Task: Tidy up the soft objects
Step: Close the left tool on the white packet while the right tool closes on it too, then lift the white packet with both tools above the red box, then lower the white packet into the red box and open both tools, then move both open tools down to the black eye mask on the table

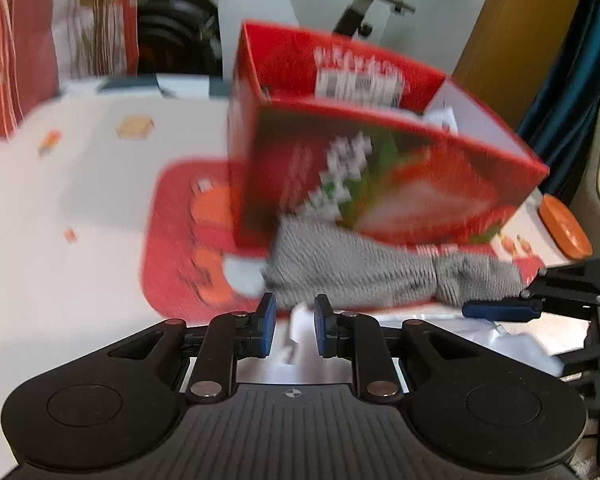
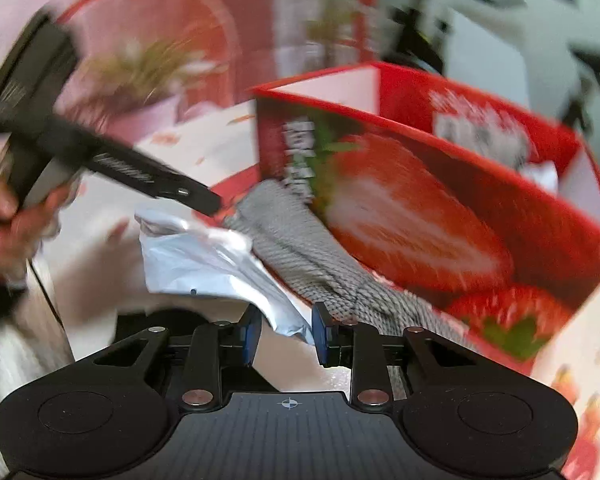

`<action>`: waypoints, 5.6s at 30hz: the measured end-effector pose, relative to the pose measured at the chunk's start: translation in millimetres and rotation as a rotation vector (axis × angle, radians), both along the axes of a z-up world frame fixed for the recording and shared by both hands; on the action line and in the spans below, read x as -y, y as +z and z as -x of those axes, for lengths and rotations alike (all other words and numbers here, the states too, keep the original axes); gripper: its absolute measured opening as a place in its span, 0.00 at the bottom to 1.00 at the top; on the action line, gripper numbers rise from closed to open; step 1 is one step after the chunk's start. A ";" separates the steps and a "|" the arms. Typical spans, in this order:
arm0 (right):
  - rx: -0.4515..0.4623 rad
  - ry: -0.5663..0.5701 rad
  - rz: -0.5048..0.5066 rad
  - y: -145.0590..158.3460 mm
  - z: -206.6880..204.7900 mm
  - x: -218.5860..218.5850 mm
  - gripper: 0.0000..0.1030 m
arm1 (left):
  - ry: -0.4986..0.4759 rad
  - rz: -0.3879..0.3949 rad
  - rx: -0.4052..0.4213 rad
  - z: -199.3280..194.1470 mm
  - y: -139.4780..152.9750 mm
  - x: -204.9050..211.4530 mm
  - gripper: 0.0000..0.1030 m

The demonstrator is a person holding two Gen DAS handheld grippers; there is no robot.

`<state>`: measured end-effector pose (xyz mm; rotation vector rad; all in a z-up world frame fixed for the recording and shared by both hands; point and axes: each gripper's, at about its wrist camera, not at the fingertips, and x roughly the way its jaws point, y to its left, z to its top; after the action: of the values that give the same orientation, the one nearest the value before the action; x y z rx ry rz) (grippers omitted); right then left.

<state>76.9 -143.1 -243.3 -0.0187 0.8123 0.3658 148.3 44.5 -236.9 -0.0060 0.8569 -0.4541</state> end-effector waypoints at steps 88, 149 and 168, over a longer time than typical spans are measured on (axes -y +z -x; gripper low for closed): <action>0.223 -0.287 -0.162 57.5 9.6 31.7 0.11 | -0.074 0.049 0.209 34.4 54.9 23.1 0.06; 0.110 -0.391 0.004 65.4 -91.1 81.2 0.24 | -0.004 -0.042 0.245 -56.0 81.8 63.2 0.35; 0.102 -0.401 -0.044 47.2 35.1 47.6 0.38 | 0.009 -0.007 0.116 62.3 26.8 15.8 0.45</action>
<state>41.8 -190.7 -196.2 0.1633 0.6871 0.0036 86.0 28.8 -210.2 0.0221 0.7446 -0.4386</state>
